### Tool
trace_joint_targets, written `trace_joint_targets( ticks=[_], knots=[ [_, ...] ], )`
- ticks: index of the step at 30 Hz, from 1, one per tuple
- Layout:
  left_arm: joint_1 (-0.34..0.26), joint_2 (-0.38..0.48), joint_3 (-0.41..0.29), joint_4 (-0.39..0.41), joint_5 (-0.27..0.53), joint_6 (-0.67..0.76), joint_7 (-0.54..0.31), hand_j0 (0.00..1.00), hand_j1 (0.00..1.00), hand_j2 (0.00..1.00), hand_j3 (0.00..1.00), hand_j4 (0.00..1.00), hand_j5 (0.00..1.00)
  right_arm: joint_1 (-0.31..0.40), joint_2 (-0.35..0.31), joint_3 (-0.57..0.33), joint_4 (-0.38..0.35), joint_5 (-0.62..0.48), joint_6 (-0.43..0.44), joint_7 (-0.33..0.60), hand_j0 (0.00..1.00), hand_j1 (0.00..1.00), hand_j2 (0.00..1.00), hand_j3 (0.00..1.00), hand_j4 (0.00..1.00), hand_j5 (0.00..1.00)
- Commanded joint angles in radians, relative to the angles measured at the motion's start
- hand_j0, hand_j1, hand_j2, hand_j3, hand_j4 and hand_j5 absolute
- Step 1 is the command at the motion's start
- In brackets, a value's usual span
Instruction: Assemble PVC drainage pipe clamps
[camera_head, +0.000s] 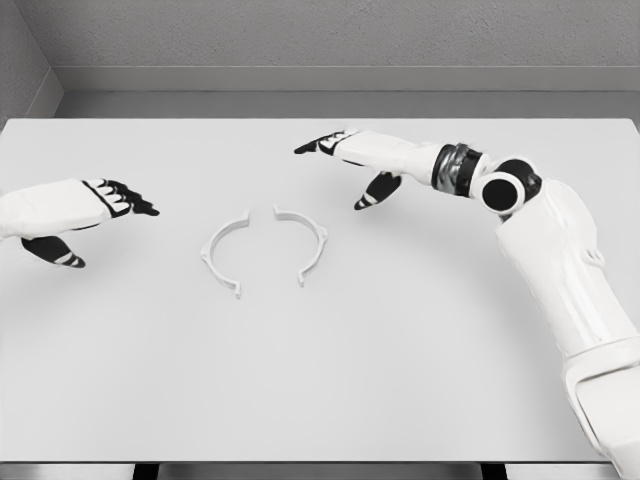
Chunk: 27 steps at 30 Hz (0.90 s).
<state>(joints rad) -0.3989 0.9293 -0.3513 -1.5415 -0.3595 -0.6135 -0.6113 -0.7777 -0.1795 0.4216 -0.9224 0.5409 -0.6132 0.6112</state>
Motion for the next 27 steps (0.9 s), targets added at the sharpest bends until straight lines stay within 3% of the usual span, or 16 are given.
trace_joint_targets(
  ticks=[1,6,27],
  knots=[
    [0.002,-0.04,-0.003,-0.074,0.005,0.003,0.0,1.0,1.0,1.0,1.0,1.0,1.0,0.0,0.041,0.003,0.068,0.03,0.002,0.0,1.0,1.0,1.0,1.0,1.0,1.0],
    [-0.014,-0.058,0.041,-0.075,0.007,0.003,0.0,1.0,1.0,1.0,1.0,1.0,1.0,0.008,0.054,0.025,0.069,0.033,0.002,0.0,1.0,1.0,1.0,1.0,1.0,1.0],
    [-0.021,-0.081,0.061,-0.054,0.01,0.003,0.0,1.0,1.0,1.0,1.0,1.0,1.0,-0.002,0.089,0.082,0.065,0.033,0.002,0.0,1.0,1.0,1.0,1.0,1.0,1.0]
  ],
)
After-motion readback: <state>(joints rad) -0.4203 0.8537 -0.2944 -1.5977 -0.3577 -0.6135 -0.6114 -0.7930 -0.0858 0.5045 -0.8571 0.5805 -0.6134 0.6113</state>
